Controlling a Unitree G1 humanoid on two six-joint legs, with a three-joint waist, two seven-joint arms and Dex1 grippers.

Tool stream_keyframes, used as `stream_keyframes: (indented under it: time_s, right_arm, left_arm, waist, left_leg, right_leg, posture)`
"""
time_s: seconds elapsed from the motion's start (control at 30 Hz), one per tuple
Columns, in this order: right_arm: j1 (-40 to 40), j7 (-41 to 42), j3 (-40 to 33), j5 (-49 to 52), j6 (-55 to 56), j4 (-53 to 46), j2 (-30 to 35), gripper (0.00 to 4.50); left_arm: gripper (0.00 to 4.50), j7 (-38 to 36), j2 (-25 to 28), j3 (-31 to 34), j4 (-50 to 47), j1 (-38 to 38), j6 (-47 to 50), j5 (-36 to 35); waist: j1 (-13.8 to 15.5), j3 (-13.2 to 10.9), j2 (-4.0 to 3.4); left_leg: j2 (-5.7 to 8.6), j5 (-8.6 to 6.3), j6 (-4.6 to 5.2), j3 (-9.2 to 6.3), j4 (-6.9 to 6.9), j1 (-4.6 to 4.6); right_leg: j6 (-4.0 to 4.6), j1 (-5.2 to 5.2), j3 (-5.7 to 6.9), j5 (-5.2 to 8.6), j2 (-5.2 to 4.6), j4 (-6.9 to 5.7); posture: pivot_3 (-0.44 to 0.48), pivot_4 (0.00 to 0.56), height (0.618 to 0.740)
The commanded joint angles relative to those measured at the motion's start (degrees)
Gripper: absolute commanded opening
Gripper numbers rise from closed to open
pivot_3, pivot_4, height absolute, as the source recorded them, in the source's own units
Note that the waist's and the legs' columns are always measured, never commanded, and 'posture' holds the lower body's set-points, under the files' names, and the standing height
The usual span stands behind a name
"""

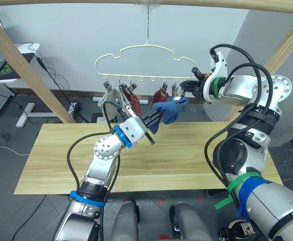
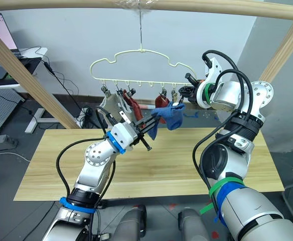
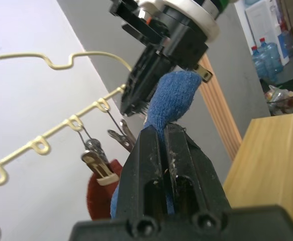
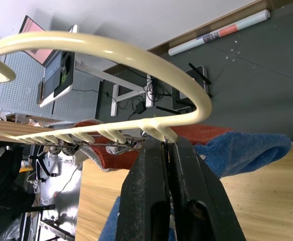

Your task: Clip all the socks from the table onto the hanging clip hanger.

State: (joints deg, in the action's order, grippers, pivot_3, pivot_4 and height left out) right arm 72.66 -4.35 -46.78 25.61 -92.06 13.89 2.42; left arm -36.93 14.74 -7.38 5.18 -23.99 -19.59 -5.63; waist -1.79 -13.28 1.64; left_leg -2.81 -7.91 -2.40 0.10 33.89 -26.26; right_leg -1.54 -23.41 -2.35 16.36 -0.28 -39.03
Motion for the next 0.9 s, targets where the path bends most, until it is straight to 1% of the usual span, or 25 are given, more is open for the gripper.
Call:
stream_keyframes:
  time_s: [0.03, 0.27, 0.53, 0.9]
  right_arm:
    - [2.03, 0.26, -0.39, 0.41, -0.44, -1.05, 0.26, 0.00]
    - [2.78, -0.75, -1.42, 1.28, -0.44, -1.24, -0.40, 0.00]
    - [2.56, -1.79, -0.93, 2.82, -0.44, -1.30, -0.70, 0.00]
    - [2.38, -1.34, -0.49, 2.44, -0.44, -0.67, -0.02, 0.00]
  left_arm:
    - [0.03, 0.38, -0.09, 0.21, -0.31, -0.61, -1.80, -0.10]
    - [0.03, 0.70, 0.88, -1.23, 1.46, -0.75, -3.98, 3.20]
    - [0.03, 1.64, 0.11, -0.71, 1.90, -2.09, -4.07, 2.80]
    - [0.03, 2.92, 0.93, -0.42, 1.98, -2.35, -4.77, 3.45]
  waist:
    - [0.00, 0.00, 0.00]
    - [-0.01, 0.00, 0.00]
    - [-0.01, 0.00, 0.00]
    - [0.01, 0.00, 0.00]
  left_leg:
    - [0.00, 0.00, 0.00, 0.00, -0.01, 0.00]
    - [0.00, 0.00, 0.00, 0.00, 0.00, -0.04]
    - [0.00, 0.00, 0.00, -0.02, 0.00, -0.15]
    - [0.00, 0.00, 0.00, -0.03, 0.00, -0.15]
  right_leg:
    - [0.00, -0.01, 0.00, 0.00, 0.00, 0.00]
    - [0.00, -0.03, 0.00, 0.00, 0.00, -0.01]
    - [-0.01, -0.11, 0.02, -0.01, 0.00, -0.01]
    - [-0.01, -0.11, 0.02, -0.01, 0.00, -0.01]
  posture:
    - [-0.010, 0.207, 0.740]
    - [-0.013, 0.207, 0.740]
    - [-0.013, 0.207, 0.740]
    - [-0.004, 0.212, 0.740]
